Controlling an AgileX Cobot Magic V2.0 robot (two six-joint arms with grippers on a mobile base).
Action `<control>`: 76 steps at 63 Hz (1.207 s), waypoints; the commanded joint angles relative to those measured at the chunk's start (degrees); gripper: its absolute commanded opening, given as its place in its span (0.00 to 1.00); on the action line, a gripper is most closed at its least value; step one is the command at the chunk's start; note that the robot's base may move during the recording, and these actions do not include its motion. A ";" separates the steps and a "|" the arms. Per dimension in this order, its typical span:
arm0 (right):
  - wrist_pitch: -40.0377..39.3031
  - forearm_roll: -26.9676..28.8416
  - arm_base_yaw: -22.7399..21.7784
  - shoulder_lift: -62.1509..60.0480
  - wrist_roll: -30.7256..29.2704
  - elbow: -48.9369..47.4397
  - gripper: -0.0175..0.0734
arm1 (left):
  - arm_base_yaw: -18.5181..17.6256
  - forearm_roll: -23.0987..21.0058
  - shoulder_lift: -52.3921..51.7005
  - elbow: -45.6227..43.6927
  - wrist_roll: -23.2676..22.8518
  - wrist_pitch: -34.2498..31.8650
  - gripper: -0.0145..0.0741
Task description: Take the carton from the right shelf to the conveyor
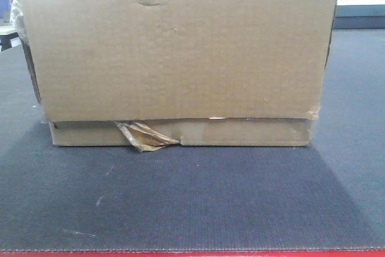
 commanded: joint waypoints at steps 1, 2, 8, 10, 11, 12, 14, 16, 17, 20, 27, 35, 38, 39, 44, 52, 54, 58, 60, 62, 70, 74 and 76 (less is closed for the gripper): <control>-2.37 1.51 -2.04 -0.20 -1.52 2.86 0.11 | 0.21 -0.25 -0.33 -0.09 0.06 -1.27 0.15; -2.77 2.30 -2.44 -0.20 -2.29 3.49 0.11 | 0.21 -0.25 -0.33 -0.09 0.06 -1.27 0.15; -7.39 7.04 -4.76 -0.68 -7.31 8.86 0.11 | 0.21 -0.25 -0.33 -0.09 0.06 -1.27 0.15; -9.22 7.72 -5.32 -1.08 -7.68 10.75 0.11 | 0.21 -0.25 -0.33 -0.09 0.06 -1.27 0.15; -10.60 7.97 -5.52 -1.21 -7.68 11.74 0.11 | 0.21 -0.25 -0.33 -0.09 0.06 -1.27 0.15; -11.43 8.15 -5.66 -1.54 -7.68 12.73 0.11 | 0.21 -0.25 -0.33 -0.09 0.06 -1.27 0.15; -12.95 8.71 -5.97 -2.22 -7.78 14.59 0.11 | 0.21 -0.25 -0.33 -0.09 0.06 -1.27 0.15; -14.28 9.10 -6.18 -3.19 -7.78 16.88 0.11 | 0.21 -0.25 -0.33 -0.09 0.06 -1.27 0.15; -14.83 9.25 -6.19 -3.62 -7.78 17.75 0.11 | 0.21 -0.25 -0.33 -0.09 0.06 -1.27 0.15; -16.27 9.41 -6.19 -3.85 -7.78 20.07 0.11 | 0.21 -0.25 -0.33 -0.09 0.06 -1.27 0.15; -20.03 9.52 -6.40 -3.85 -7.78 24.59 0.11 | 0.21 -0.25 -0.33 -0.09 0.06 -1.27 0.15; -20.49 9.52 -6.40 -3.85 -7.78 24.92 0.11 | 0.21 -0.25 -0.33 -0.09 0.06 -1.27 0.15; -20.43 9.52 -6.40 -3.85 -7.78 24.92 0.11 | 0.21 -0.25 -0.33 -0.09 0.06 -1.27 0.15; -20.43 9.52 -6.40 -3.85 -7.78 24.92 0.11 | 0.21 -0.25 -0.33 -0.09 0.06 -1.27 0.15; -20.43 9.52 -6.40 -3.85 -7.78 24.92 0.11 | 0.21 -0.25 -0.33 -0.09 0.06 -1.27 0.15; -20.43 9.52 -6.40 -3.85 -7.78 24.92 0.11 | 0.21 -0.25 -0.33 -0.09 0.06 -1.27 0.15; -20.43 9.52 -6.40 -3.85 -7.78 24.92 0.11 | 0.21 -0.25 -0.33 -0.09 0.06 -1.27 0.15; -20.43 9.52 -6.40 -3.85 -7.78 24.92 0.11 | 0.21 -0.25 -0.33 -0.09 0.06 -1.27 0.15; -20.43 9.52 -6.40 -3.85 -7.78 24.92 0.11 | 0.21 -0.25 -0.33 -0.09 0.06 -1.27 0.15; -20.43 9.52 -6.40 -3.85 -7.78 24.92 0.11 | 0.21 -0.25 -0.33 -0.09 0.06 -1.27 0.15; -20.43 9.52 -6.40 -3.85 -7.78 24.92 0.11 | 0.21 -0.25 -0.33 -0.09 0.06 -1.27 0.15; -20.43 9.52 -6.40 -3.85 -7.78 24.92 0.11 | 0.21 -0.25 -0.33 -0.09 0.06 -1.27 0.15; -20.43 9.52 -6.40 -3.85 -7.78 24.92 0.11 | 0.21 -0.25 -0.33 -0.09 0.06 -1.27 0.15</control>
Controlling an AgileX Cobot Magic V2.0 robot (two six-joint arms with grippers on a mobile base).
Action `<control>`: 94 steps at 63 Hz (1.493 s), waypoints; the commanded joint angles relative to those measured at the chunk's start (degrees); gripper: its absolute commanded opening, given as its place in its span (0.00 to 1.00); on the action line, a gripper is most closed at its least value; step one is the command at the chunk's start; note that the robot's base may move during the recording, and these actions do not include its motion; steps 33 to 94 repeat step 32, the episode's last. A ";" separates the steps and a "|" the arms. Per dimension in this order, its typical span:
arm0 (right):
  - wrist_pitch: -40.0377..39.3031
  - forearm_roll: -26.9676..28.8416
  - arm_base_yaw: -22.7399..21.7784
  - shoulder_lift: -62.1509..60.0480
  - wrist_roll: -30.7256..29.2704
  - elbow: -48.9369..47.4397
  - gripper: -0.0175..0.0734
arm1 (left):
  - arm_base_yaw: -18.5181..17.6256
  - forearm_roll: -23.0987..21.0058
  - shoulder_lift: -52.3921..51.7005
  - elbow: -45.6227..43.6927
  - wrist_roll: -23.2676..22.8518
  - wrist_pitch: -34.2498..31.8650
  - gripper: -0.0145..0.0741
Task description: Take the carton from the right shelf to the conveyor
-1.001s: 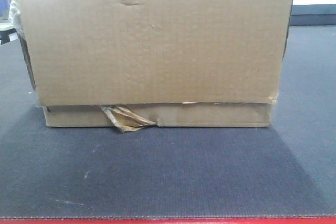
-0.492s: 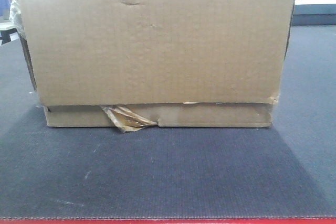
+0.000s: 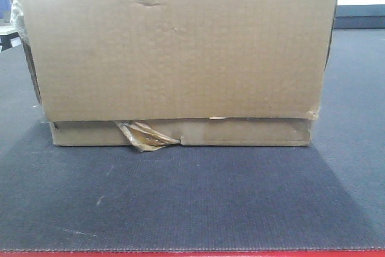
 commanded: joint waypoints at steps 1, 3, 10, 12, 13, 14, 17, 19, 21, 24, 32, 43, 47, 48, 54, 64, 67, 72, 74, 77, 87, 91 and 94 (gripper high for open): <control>-1.48 0.18 -0.27 -0.21 -0.29 -0.02 0.11 | 0.21 -0.25 -0.33 -0.09 -0.03 -1.27 0.15; -1.48 0.18 -0.27 -0.21 -0.29 -0.02 0.11 | 0.21 -0.25 -0.33 -0.09 -0.03 -1.27 0.15; -1.48 0.18 -0.27 -0.21 -0.29 -0.02 0.11 | 0.21 -0.25 -0.33 -0.09 -0.03 -1.27 0.15; -1.48 0.18 -0.27 -0.21 -0.29 -0.02 0.11 | 0.21 -0.25 -0.33 -0.09 -0.03 -1.27 0.15; -1.48 0.18 -0.27 -0.21 -0.29 -0.02 0.11 | 0.21 -0.25 -0.33 -0.09 -0.03 -1.27 0.15; -1.48 0.18 -0.27 -0.21 -0.29 -0.02 0.11 | 0.21 -0.25 -0.33 -0.09 -0.03 -1.27 0.15; -1.48 0.18 -0.27 -0.21 -0.29 -0.02 0.11 | 0.21 -0.25 -0.33 -0.09 -0.03 -1.27 0.15; -1.48 0.18 -0.27 -0.21 -0.29 -0.02 0.11 | 0.21 -0.25 -0.33 -0.09 -0.03 -1.27 0.15; -1.48 0.18 -0.27 -0.21 -0.29 -0.02 0.11 | 0.21 -0.25 -0.33 -0.09 -0.03 -1.27 0.15; -1.48 0.18 -0.27 -0.21 -0.29 -0.02 0.11 | 0.21 -0.25 -0.33 -0.09 -0.03 -1.27 0.15; -1.48 0.18 -0.27 -0.21 -0.29 -0.02 0.11 | 0.21 -0.25 -0.33 -0.09 -0.03 -1.27 0.15; -1.48 0.18 -0.27 -0.21 -0.29 -0.02 0.11 | 0.21 -0.25 -0.33 -0.09 -0.03 -1.27 0.15; -1.48 0.18 -0.27 -0.21 -0.29 -0.02 0.11 | 0.21 -0.25 -0.33 -0.09 -0.03 -1.27 0.15; -1.48 0.18 -0.27 -0.21 -0.29 -0.02 0.11 | 0.21 -0.25 -0.33 -0.09 -0.03 -1.27 0.15; -1.48 0.18 -0.27 -0.21 -0.29 -0.02 0.11 | 0.21 -0.25 -0.33 -0.09 -0.03 -1.27 0.15; -1.48 0.18 -0.27 -0.21 -0.29 -0.02 0.11 | 0.21 -0.25 -0.33 -0.09 -0.03 -1.27 0.15; -1.48 0.18 -0.27 -0.21 -0.29 -0.02 0.11 | 0.21 -0.25 -0.33 -0.09 -0.03 -1.27 0.15; -1.48 0.18 -0.27 -0.21 -0.29 -0.02 0.11 | 0.21 -0.25 -0.33 -0.09 -0.03 -1.27 0.15; -1.48 0.18 -0.27 -0.21 -0.29 -0.02 0.11 | 0.21 -0.25 -0.33 -0.09 -0.03 -1.27 0.15; -1.48 0.18 -0.27 -0.21 -0.29 -0.02 0.11 | 0.21 -0.25 -0.33 -0.09 -0.03 -1.27 0.15; -1.48 0.18 -0.27 -0.21 -0.29 -0.02 0.11 | 0.21 -0.25 -0.33 -0.09 -0.03 -1.27 0.15; -1.48 0.18 -0.27 -0.21 -0.29 -0.02 0.11 | 0.21 -0.25 -0.33 -0.09 -0.03 -1.27 0.15; -1.48 0.18 -0.27 -0.21 -0.29 -0.02 0.11 | 0.21 -0.25 -0.33 -0.09 -0.03 -1.27 0.15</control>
